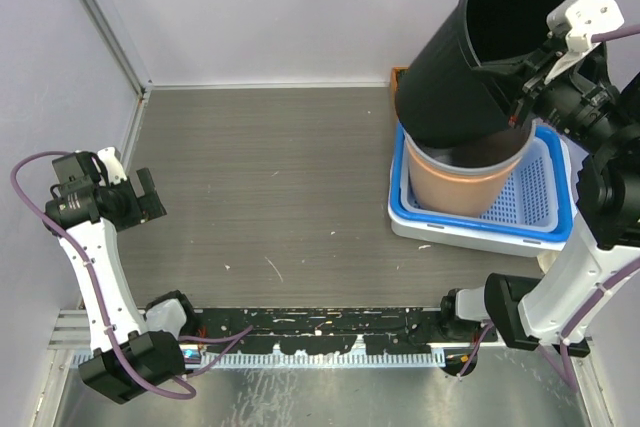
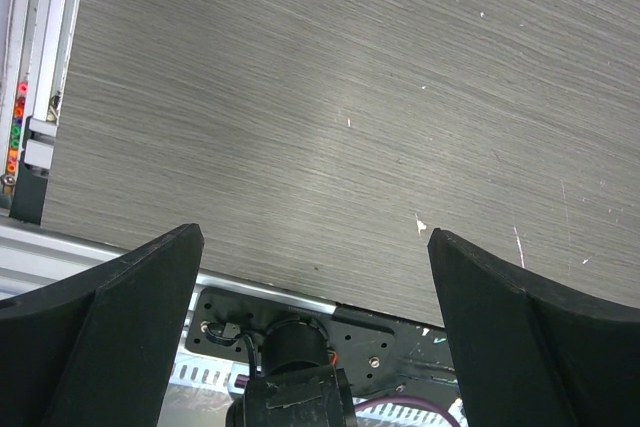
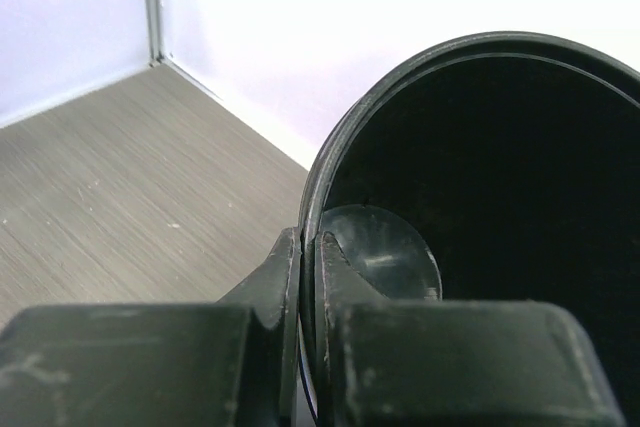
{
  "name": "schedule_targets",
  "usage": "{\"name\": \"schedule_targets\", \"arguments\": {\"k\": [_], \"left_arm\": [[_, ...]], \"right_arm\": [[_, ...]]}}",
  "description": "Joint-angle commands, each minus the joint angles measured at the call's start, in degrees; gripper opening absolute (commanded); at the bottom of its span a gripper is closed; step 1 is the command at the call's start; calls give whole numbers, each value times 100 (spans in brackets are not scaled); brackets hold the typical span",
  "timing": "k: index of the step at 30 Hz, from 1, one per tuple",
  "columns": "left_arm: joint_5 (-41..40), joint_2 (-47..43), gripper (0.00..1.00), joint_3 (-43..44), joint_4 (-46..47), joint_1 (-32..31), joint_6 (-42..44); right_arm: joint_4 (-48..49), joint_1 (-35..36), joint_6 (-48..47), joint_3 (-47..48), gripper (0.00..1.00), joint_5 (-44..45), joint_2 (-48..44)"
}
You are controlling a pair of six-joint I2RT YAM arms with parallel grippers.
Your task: Turn the large container upside down
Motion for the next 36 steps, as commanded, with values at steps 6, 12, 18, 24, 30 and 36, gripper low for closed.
{"name": "schedule_targets", "arguments": {"k": [6, 12, 18, 24, 30, 36], "left_arm": [[-59, -70, 99, 66, 115, 24, -11], [-51, -138, 99, 78, 107, 19, -11], [-149, -222, 99, 87, 103, 26, -27], [-224, -329, 99, 382, -94, 29, 8], [148, -599, 99, 1803, -568, 25, 448], [712, -751, 99, 3638, -814, 25, 803]], "right_arm": [[2244, -29, 354, 339, 0, -649, 2], [4572, -224, 3057, -387, 0, -2538, 176], [10560, -105, 8578, -1951, 0, -3147, 696], [9456, 1404, 7678, -2959, 0, -3087, 921], [10085, 2692, 8195, -4005, 0, -3104, 1475], [11671, 3619, 9584, -3901, 0, -3059, 2662]]}}
